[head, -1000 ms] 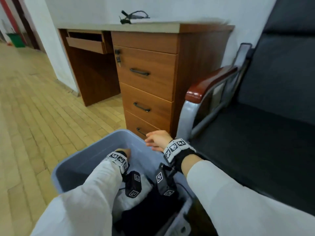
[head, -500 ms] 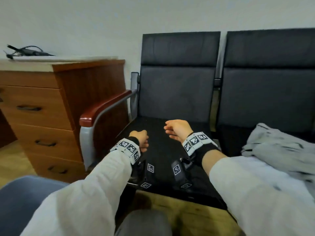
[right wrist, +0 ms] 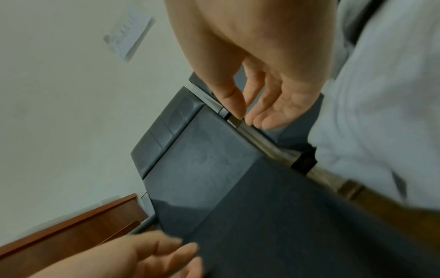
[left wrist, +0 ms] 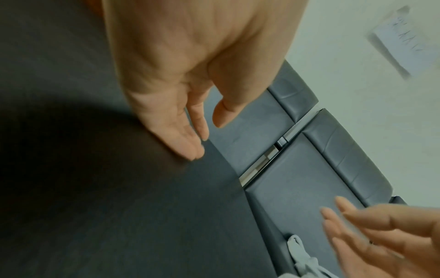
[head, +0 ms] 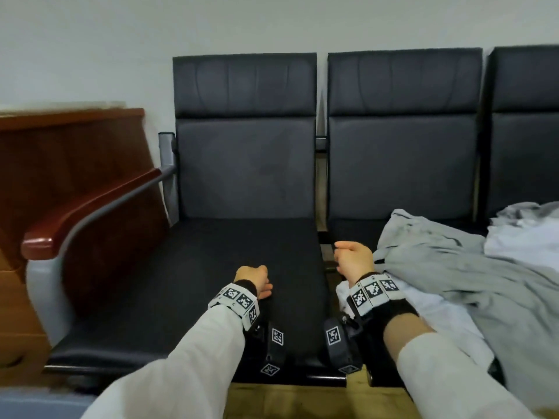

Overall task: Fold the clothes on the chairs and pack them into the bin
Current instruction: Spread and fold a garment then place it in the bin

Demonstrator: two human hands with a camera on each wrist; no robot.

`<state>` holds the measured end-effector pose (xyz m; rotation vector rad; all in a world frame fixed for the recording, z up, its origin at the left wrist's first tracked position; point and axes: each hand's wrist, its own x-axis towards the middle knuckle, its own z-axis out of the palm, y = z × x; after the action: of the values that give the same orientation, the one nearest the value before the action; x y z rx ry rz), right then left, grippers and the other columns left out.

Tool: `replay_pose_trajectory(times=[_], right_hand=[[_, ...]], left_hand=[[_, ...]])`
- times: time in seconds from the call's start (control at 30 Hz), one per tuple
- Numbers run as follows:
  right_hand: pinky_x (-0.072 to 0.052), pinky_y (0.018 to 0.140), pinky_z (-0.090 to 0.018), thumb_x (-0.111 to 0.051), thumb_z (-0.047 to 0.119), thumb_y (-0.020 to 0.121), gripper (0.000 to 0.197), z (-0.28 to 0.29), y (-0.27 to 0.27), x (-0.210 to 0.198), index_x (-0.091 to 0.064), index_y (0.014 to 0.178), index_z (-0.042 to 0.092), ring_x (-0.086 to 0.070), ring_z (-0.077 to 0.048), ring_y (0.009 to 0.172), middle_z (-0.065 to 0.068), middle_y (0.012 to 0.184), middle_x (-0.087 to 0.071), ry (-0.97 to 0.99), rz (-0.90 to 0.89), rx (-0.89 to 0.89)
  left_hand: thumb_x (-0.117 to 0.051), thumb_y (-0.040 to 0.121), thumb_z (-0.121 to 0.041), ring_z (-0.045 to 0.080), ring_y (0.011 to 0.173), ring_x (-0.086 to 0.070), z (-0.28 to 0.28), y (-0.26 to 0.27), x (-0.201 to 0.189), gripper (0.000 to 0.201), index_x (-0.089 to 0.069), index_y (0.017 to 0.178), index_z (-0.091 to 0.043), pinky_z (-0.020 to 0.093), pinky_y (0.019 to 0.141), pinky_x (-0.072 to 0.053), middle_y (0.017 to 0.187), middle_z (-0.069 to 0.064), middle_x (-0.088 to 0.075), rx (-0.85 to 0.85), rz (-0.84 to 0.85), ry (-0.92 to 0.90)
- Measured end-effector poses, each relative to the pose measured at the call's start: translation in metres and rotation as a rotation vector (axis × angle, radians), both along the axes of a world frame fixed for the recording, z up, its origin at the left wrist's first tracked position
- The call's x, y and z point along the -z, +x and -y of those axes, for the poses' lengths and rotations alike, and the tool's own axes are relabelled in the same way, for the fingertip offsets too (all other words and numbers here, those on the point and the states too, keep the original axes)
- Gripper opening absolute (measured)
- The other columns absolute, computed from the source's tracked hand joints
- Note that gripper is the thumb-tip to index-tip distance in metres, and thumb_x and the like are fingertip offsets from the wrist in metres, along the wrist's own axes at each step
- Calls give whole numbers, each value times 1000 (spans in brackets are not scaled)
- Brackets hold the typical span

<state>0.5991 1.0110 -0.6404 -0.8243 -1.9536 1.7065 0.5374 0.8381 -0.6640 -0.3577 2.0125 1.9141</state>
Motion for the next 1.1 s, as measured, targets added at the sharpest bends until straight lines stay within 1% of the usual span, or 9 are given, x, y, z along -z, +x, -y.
replay_pose_trajectory(times=[0.2,0.37,0.43,0.57,0.7,0.77,0.87,0.97,1.1], right_hand=[[-32,101,-42,-58,13,80,39,-37,22,-8,-62,112,35,-36,-31,126,-3,132,-50,666,335,311],[-25,107,-43,-53,26,90,36,-65,44,6,-59,125,19,-36,-36,129,-16,136,-49,625,582,274],[-28,106,-45,-43,25,96,33,-71,47,5,-59,122,12,-42,-38,124,-21,130,-53,561,492,329],[-42,87,-38,-33,26,102,32,-51,42,-29,-56,115,6,-57,-30,96,-13,106,-64,530,-160,513],[-35,63,-14,-39,22,101,21,-12,46,-56,-59,109,18,-51,-5,73,8,89,-58,568,-501,288],[-40,69,-13,-48,19,97,18,2,46,-46,-62,101,30,-55,2,77,18,86,-61,656,-497,-3],[-47,85,-18,-60,15,88,20,10,38,-27,-70,93,31,-60,3,90,16,93,-66,770,-324,-395],[-45,96,-33,-63,19,81,25,10,37,-24,-71,101,32,-57,-9,101,11,102,-63,772,-157,-467],[-35,101,-41,-57,23,77,54,-9,49,-34,-48,129,35,-44,-25,119,3,123,-53,941,232,-327]], left_hand=[[-43,97,-9,26,85,-58,4,-7,6,15,-50,86,-2,37,74,-52,75,9,-50,-82,42,158],[-43,97,-10,20,68,-57,1,-3,8,19,-53,110,-2,32,62,-52,74,8,-49,-74,-3,114],[-44,97,-10,19,65,-56,1,-4,11,21,-54,113,-1,31,62,-52,75,8,-50,-76,-21,99],[-48,93,-11,15,64,-56,-2,4,8,11,-58,97,-8,31,65,-52,80,7,-56,-58,-121,19],[-63,85,-10,13,83,-61,-18,23,-4,40,-53,123,-16,25,63,-52,104,4,-62,188,-353,-13],[-70,82,-15,15,102,-61,-33,36,-11,63,-39,135,-26,25,68,-55,115,2,-59,419,-419,24],[-62,87,-11,18,94,-62,-59,56,-18,42,-46,124,-22,34,71,-58,107,5,-61,642,-455,11],[-49,90,-14,30,95,-63,-71,62,-15,22,-59,110,-13,53,85,-54,104,16,-62,630,-470,18],[-38,101,-17,23,91,-64,-73,58,-26,28,-53,123,-8,33,77,-55,113,15,-63,456,-321,338]])
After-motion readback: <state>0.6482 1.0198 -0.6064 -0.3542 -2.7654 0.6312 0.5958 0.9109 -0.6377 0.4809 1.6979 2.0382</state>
